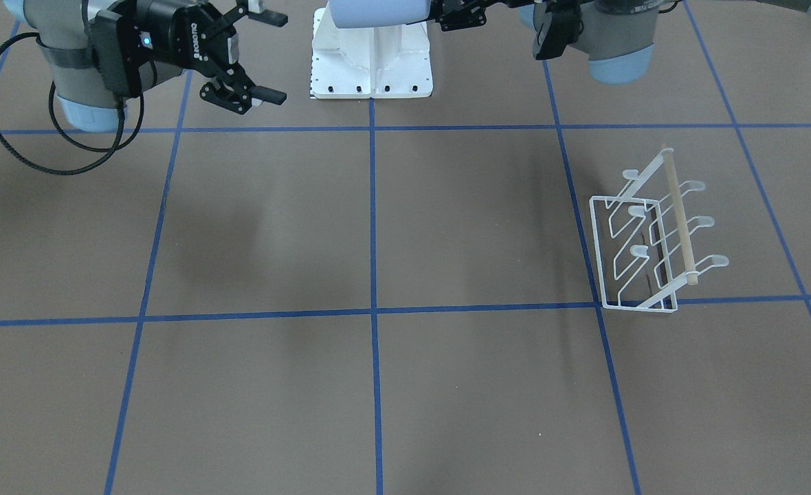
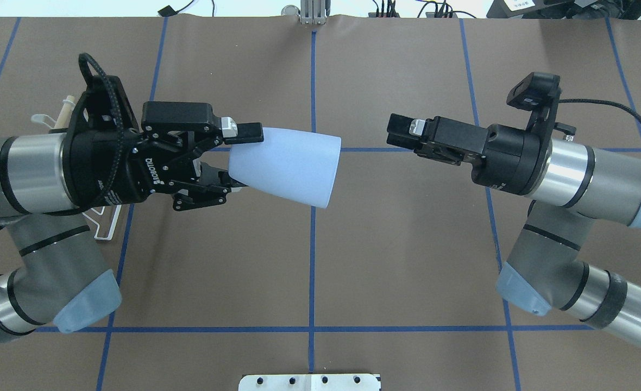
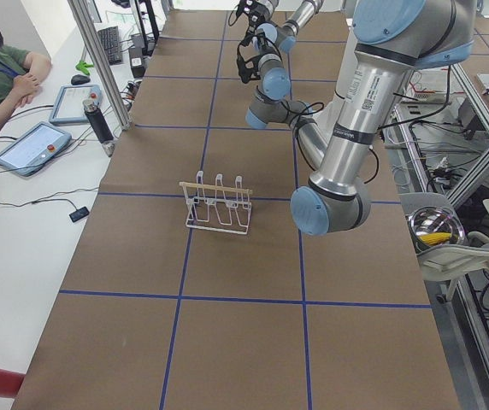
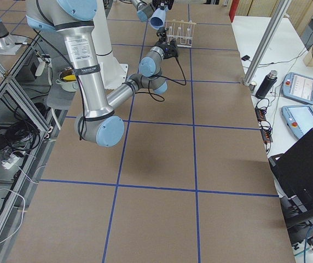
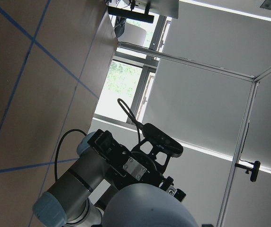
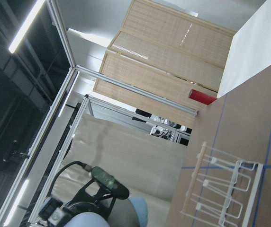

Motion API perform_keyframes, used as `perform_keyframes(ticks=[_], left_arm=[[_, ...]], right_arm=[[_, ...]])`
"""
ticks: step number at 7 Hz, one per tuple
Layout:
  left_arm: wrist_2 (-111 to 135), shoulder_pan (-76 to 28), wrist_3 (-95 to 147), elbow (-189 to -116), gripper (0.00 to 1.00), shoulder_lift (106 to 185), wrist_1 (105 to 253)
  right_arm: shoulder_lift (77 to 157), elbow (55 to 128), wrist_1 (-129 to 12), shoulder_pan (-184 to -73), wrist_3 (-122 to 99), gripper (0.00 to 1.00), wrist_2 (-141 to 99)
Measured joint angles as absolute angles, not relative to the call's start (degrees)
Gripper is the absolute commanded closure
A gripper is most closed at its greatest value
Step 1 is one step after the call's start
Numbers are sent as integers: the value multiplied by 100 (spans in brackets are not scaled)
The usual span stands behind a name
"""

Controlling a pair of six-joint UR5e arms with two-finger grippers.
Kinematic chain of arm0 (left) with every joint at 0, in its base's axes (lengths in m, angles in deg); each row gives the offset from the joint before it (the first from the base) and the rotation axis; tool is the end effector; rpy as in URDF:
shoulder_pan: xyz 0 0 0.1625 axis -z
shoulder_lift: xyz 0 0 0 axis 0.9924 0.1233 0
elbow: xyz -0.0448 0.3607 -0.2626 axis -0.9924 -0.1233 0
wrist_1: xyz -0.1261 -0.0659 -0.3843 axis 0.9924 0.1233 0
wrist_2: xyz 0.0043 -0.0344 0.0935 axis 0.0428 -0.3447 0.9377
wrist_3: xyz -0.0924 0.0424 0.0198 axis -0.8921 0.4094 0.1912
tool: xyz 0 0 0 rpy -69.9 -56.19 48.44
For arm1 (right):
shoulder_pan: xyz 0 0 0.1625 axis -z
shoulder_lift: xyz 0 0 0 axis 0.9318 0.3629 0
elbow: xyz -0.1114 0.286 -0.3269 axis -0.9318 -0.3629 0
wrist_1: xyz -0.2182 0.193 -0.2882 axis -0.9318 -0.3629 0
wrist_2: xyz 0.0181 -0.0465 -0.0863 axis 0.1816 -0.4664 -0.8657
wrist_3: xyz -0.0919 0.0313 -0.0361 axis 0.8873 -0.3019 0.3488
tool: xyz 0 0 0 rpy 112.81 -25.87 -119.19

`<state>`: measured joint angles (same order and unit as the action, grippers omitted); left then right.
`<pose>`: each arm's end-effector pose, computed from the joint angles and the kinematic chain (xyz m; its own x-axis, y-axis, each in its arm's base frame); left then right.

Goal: Hang cup on cup holder
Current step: 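Carry the cup toward the rack with the left gripper while the right arm withdraws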

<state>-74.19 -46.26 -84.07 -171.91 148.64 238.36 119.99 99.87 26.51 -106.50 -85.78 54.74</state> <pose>0.3160 -0.3622 0.1712 -0.6342 -0.2048 -0.7455 0.0244 0.9585 -0.2841 -0.3196 -0.3960 0.2693 -0.4782 -0.3487 0.8061 -0.4984 0.8635 0.0778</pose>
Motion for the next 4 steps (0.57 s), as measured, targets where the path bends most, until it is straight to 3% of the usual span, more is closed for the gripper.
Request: perform_keyframes(ticks=[4], left_arm=[[-7942,-3491,-7538,-17235,100,14777,22459]], right_arm=[[11908,8512,1899,-12770,-7218,0,7413]])
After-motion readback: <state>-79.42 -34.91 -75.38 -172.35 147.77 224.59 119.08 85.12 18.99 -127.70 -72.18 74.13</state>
